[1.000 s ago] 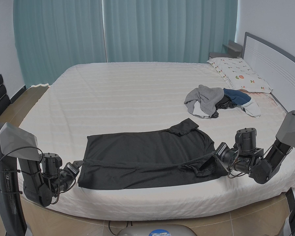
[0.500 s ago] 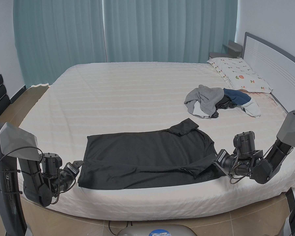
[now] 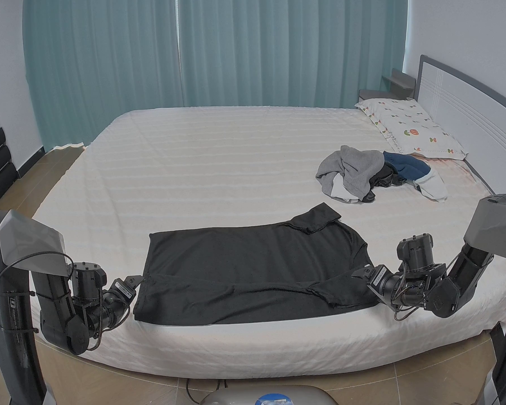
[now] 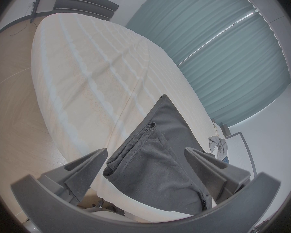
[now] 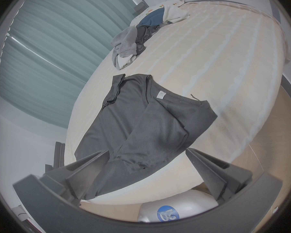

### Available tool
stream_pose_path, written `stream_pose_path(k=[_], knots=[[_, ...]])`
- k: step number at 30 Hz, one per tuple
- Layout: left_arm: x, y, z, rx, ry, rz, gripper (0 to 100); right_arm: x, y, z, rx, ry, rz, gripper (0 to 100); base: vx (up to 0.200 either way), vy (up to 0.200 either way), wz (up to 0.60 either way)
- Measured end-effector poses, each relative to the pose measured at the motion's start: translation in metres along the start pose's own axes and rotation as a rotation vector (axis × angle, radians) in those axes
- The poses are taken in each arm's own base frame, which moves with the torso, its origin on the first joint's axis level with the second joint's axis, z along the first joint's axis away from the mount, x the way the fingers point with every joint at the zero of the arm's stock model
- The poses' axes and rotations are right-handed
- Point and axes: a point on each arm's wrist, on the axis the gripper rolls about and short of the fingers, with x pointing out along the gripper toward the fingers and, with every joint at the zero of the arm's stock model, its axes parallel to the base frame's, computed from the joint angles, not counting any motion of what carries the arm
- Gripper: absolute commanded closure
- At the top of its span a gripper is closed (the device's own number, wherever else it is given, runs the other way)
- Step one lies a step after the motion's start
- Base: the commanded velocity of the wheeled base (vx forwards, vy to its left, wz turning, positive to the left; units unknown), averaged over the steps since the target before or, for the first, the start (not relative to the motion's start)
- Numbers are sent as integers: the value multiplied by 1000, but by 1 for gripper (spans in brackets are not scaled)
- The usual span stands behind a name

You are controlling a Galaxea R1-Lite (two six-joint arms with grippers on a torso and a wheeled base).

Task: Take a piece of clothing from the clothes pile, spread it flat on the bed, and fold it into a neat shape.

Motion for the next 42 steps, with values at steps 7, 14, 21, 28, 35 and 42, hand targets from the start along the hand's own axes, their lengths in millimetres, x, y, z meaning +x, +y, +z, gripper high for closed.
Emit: stream_pose_path(k=[7, 14, 21, 28, 35, 42], knots=[[1, -2, 3, -29, -21, -12, 0, 2, -7, 7, 21, -13, -8, 0, 0, 0, 0], [1, -3, 8, -73, -43, -43, 0, 3, -11, 7, 26, -7, -18, 0, 171, -171, 0], [1, -4, 8, -68, -43, -48, 0, 6, -13, 5, 27, -2, -27, 0, 171, -86, 0], [1, -5, 7, -47, -43, -50, 0, 7, -14, 5, 23, 0, -33, 0, 0, 0, 0], [-1, -3, 9, -3, -47, -41, 0, 6, -15, 3, 16, 6, -37, 0, 0, 0, 0], [-9, -6, 10, 11, -53, -47, 0, 6, -16, 3, 15, 9, -39, 0, 0, 0, 0]])
